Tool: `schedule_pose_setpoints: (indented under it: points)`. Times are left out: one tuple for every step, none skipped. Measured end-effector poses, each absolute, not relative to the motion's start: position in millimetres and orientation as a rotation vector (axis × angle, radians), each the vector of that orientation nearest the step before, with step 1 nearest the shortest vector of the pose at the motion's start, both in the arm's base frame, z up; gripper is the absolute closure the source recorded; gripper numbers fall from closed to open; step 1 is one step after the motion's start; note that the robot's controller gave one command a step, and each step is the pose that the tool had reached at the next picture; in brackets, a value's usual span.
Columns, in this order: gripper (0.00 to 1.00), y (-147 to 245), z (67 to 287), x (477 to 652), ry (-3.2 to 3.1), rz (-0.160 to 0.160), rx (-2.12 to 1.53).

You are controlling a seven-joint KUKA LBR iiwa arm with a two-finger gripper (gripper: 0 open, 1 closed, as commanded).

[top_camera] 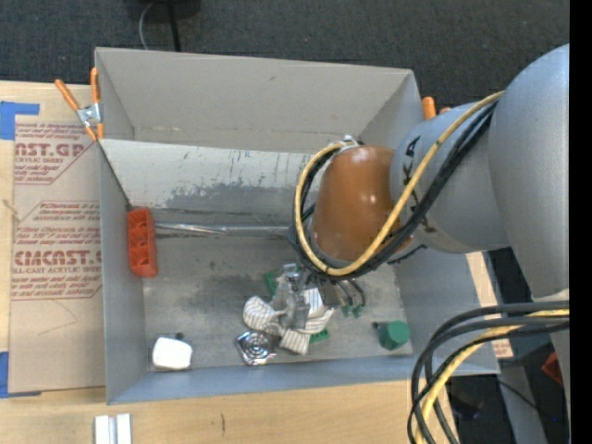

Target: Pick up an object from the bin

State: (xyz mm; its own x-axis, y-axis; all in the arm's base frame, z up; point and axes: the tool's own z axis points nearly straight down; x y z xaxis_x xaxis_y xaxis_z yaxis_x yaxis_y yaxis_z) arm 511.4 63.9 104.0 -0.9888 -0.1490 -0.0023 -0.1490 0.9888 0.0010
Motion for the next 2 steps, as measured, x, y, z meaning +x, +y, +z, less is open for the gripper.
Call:
schedule_pose_setpoints:
  points:
    - [1.0,63,158,507.7,3.136,0.001,-0.256]
    - [1.0,60,198,511.6,3.123,0.001,-0.26]
